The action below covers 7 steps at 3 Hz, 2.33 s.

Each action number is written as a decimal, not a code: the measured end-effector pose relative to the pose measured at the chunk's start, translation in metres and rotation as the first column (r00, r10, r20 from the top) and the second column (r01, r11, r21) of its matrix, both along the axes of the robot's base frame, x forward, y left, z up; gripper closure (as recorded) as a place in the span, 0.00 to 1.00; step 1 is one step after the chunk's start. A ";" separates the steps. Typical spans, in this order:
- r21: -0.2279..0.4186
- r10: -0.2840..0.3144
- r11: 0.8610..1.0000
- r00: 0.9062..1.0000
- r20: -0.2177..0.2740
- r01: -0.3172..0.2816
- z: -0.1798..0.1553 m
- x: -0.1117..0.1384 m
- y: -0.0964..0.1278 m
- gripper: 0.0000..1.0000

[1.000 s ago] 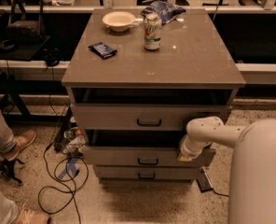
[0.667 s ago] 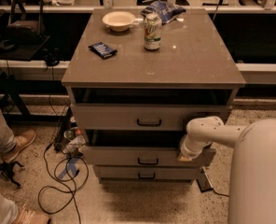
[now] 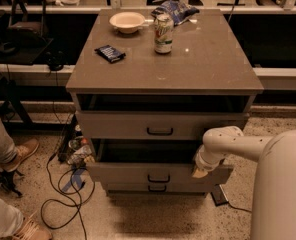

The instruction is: Open middle drawer

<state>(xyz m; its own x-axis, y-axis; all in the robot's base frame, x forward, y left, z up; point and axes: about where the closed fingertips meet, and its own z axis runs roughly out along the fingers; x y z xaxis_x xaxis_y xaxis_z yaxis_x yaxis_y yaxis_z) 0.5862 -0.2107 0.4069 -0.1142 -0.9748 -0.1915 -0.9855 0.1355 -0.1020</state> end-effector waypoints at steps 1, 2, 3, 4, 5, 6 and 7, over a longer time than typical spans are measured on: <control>0.000 0.001 1.000 1.000 -0.003 -0.001 -0.002 -0.001 0.001 0.51; 0.001 0.002 1.000 1.000 -0.007 -0.002 -0.004 -0.002 0.001 0.28; 0.003 0.021 1.000 1.000 0.003 -0.021 -0.002 -0.008 0.004 0.05; 0.000 0.052 0.999 0.999 0.012 -0.052 0.001 -0.017 0.009 0.00; -0.013 0.067 0.998 0.998 0.021 -0.067 0.006 -0.028 0.010 0.18; -0.039 0.063 0.997 0.998 0.010 -0.063 0.007 -0.038 0.006 0.41; -0.063 0.046 0.997 0.999 -0.009 -0.047 0.006 -0.049 -0.002 0.64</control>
Offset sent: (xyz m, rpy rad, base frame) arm -0.0009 0.0006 -0.0015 0.0004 0.0028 0.0010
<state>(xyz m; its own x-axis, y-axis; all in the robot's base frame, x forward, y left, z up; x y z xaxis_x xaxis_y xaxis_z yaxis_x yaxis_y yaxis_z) 0.5370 -0.2129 0.4131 -0.0695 -0.9892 -0.1289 -0.9913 0.0829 -0.1018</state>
